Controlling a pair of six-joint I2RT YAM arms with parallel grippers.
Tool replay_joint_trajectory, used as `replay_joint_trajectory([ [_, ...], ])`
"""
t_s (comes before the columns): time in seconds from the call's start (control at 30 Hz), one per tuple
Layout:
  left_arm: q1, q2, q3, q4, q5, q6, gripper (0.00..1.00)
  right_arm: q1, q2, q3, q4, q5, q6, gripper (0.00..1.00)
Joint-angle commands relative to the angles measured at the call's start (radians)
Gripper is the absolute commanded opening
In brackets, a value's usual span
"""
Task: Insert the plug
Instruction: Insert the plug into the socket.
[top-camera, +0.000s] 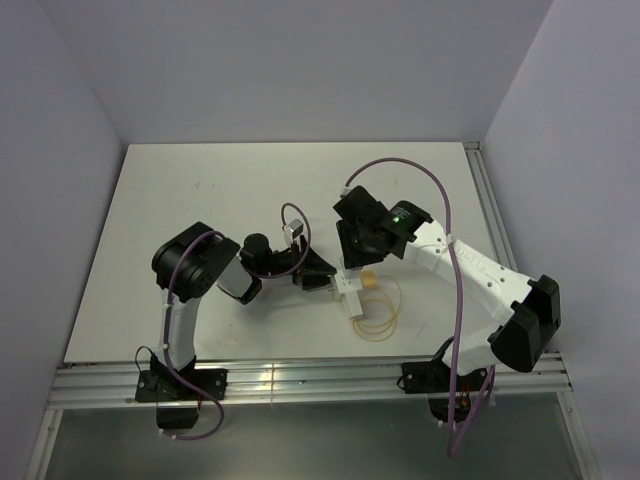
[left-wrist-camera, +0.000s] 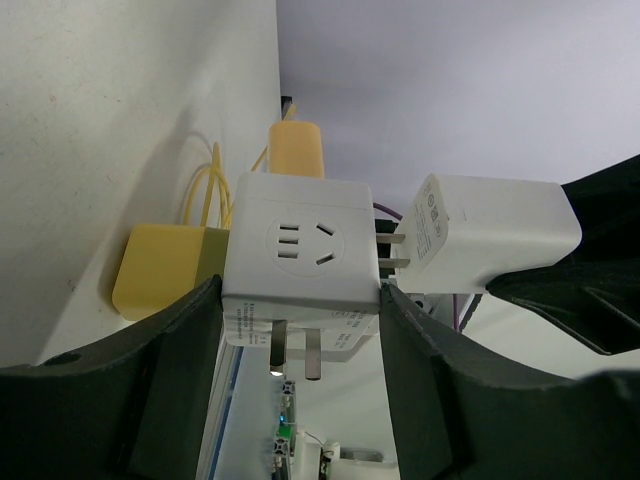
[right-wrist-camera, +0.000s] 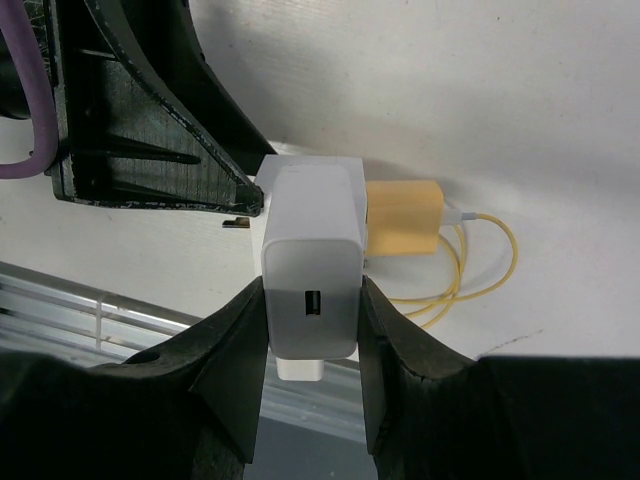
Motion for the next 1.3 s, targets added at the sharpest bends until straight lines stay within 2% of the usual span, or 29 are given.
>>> replay_joint_trajectory([
  [0.0,0.008,0.025,-0.009,0.177,0.006,0.036,0.01,0.018,0.008,0.024,0.020,0.024,0.013,0.00],
  [0.23,0.009,0.017,-0.013,0.160,-0.001,0.047,0.01,0.046,0.006,0.033,0.019,0.005,0.036,0.00],
  [0.77,0.014,0.011,-0.019,0.158,-0.001,0.050,0.01,0.069,0.008,0.007,-0.015,0.119,0.073,0.00],
  [1.27,0.017,0.011,-0.030,0.155,-0.001,0.056,0.01,0.069,-0.014,0.010,-0.021,0.143,0.060,0.00],
])
